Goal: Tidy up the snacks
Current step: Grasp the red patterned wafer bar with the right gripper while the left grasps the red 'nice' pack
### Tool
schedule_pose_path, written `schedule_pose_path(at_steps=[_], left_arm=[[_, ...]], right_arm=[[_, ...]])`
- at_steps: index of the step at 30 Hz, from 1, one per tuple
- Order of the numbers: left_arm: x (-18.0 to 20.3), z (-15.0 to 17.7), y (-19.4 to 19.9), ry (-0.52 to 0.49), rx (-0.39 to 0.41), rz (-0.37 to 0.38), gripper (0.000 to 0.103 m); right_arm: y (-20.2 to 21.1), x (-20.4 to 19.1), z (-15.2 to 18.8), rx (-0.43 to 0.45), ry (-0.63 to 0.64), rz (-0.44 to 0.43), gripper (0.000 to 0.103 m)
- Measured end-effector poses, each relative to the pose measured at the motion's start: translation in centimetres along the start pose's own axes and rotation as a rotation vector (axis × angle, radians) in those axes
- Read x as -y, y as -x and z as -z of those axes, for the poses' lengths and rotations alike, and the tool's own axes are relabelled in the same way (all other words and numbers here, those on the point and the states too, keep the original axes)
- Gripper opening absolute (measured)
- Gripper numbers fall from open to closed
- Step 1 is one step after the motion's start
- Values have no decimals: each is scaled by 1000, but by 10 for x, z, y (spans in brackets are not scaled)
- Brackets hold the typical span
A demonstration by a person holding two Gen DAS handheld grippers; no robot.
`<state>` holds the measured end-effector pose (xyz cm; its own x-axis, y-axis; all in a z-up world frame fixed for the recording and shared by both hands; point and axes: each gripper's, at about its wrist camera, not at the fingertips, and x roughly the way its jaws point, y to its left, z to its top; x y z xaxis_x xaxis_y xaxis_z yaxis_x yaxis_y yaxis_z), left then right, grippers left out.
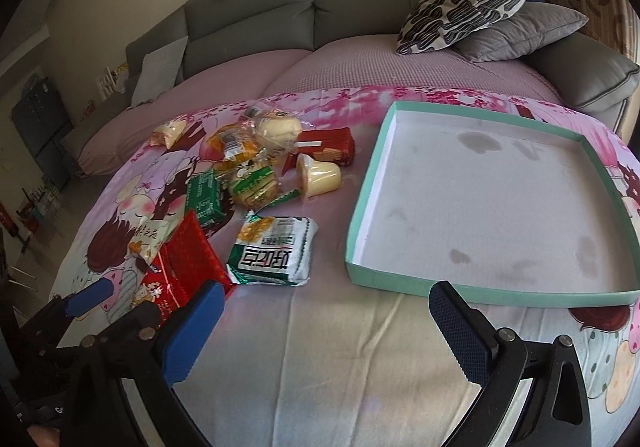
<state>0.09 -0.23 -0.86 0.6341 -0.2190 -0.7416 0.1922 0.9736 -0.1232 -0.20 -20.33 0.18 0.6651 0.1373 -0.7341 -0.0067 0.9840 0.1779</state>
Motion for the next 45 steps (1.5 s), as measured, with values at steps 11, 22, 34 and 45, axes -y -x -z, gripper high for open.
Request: schedule_pose_path(at_steps=[11, 22, 34, 45], left_arm=[[-1, 1, -20, -62, -51, 54, 68], [-18, 2, -18, 13, -32, 156, 48], [-59, -2, -2, 145, -16, 86, 46], [-95, -1, 7, 241, -5, 27, 46]], right_arm=[[-21, -20, -2, -60, 38, -49, 103], [-34, -37, -5, -94, 63, -75, 95], [-39, -69, -13, -95, 173, -118, 75], [-64, -121, -13, -127, 357, -151, 64]])
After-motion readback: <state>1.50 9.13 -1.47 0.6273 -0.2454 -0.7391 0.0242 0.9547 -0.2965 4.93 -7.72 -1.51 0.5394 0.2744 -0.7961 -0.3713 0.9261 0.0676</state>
